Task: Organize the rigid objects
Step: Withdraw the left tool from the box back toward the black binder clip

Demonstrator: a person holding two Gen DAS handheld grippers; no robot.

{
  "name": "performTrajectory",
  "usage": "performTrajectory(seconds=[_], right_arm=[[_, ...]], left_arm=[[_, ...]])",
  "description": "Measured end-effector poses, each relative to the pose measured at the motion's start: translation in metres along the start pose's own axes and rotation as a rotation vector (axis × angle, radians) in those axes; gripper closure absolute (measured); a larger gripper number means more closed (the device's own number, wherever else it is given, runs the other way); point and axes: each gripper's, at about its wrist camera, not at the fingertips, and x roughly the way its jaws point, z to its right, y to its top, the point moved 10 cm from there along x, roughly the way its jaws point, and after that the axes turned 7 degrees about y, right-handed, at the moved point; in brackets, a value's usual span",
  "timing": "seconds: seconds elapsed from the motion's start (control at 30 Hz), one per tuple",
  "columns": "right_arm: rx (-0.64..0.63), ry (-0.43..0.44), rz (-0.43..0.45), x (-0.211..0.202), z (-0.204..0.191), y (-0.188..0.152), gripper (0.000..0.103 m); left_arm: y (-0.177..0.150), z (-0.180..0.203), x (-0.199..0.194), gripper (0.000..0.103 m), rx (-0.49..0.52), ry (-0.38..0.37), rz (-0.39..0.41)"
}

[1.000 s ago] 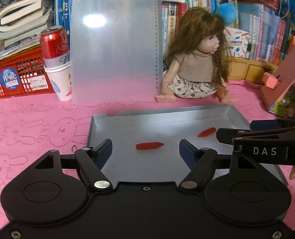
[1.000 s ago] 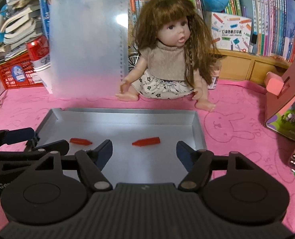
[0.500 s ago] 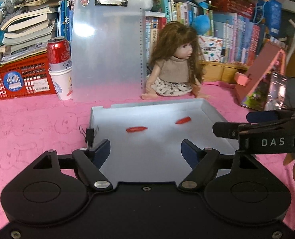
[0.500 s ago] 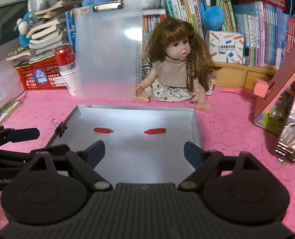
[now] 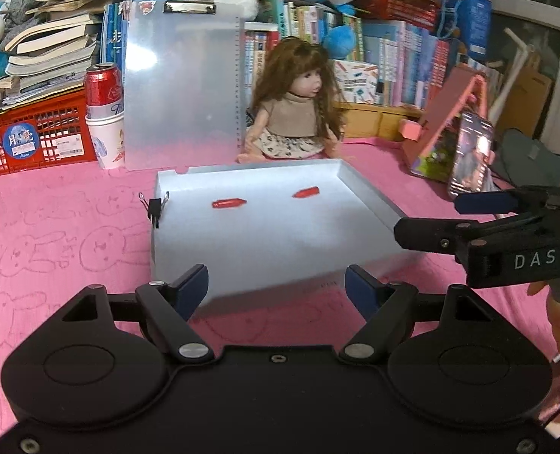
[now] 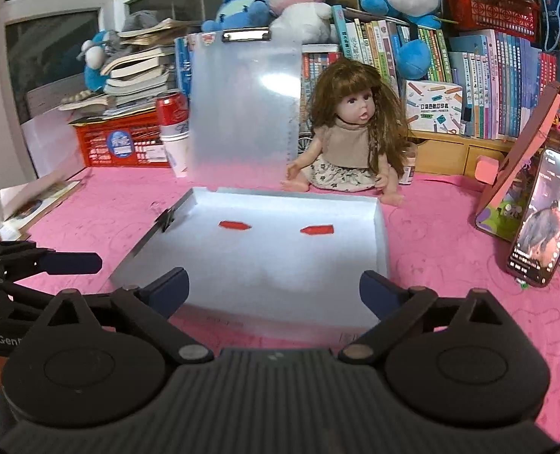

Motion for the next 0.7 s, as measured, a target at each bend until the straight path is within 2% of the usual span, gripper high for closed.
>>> performTrajectory(seconds=[0.3, 0.7], right_arm=[[-0.017, 0.009, -0.004, -0.012, -0.010, -0.035, 0.001], [-0.069, -0.006, -0.009, -0.018, -0.020, -0.069, 0.000]], left_arm=[[-0.042, 0.001, -0.016, 0.024, 0.003, 0.006, -0.005], [-0.074, -0.001, -0.026, 0.024, 0.021, 0.045, 0.000]])
